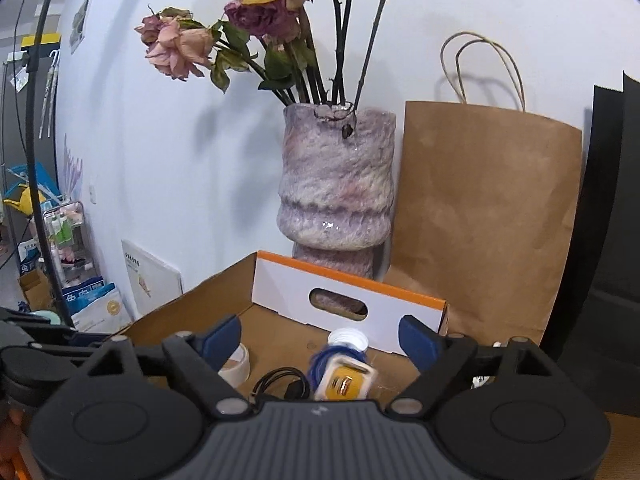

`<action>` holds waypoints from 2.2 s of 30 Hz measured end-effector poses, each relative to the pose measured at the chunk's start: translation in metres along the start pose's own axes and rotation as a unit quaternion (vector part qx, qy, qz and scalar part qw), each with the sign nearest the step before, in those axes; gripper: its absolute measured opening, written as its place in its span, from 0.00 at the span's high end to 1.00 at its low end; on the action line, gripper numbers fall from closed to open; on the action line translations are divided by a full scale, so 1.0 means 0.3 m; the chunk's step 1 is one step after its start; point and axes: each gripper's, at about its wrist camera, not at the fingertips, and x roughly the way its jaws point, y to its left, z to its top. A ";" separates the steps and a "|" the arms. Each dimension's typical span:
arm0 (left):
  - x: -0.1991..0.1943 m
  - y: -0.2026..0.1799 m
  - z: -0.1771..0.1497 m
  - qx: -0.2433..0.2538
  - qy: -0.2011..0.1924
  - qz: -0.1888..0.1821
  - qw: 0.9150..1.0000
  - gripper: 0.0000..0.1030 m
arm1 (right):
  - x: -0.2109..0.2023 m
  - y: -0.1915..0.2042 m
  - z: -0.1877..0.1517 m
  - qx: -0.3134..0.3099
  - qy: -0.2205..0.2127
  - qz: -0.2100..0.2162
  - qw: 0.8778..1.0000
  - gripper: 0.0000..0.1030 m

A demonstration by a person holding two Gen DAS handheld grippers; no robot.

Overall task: Organize rigid objects
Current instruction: 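Carry the plug adapter into the orange box and release it, then move the right gripper to the green spray bottle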

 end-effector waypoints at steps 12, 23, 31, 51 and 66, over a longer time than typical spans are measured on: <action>0.000 -0.001 0.000 0.000 0.000 0.000 1.000 0.85 | -0.011 0.008 -0.005 -0.010 -0.007 -0.006 1.000 0.09; -0.001 0.000 -0.001 0.000 0.000 -0.001 1.000 0.85 | -0.071 -0.207 -0.024 0.018 -0.003 -0.109 0.994 0.00; -0.001 -0.001 -0.001 0.000 0.000 -0.001 1.000 0.85 | -0.031 -0.440 -0.110 0.086 0.063 -0.214 0.971 0.00; -0.004 -0.004 0.000 -0.001 -0.001 0.000 1.000 0.85 | 0.036 -0.584 -0.270 0.172 0.140 -0.205 0.953 0.11; -0.005 -0.004 0.000 -0.001 -0.001 0.000 1.000 0.85 | -0.113 -0.595 -0.369 0.150 0.151 -0.198 0.957 0.27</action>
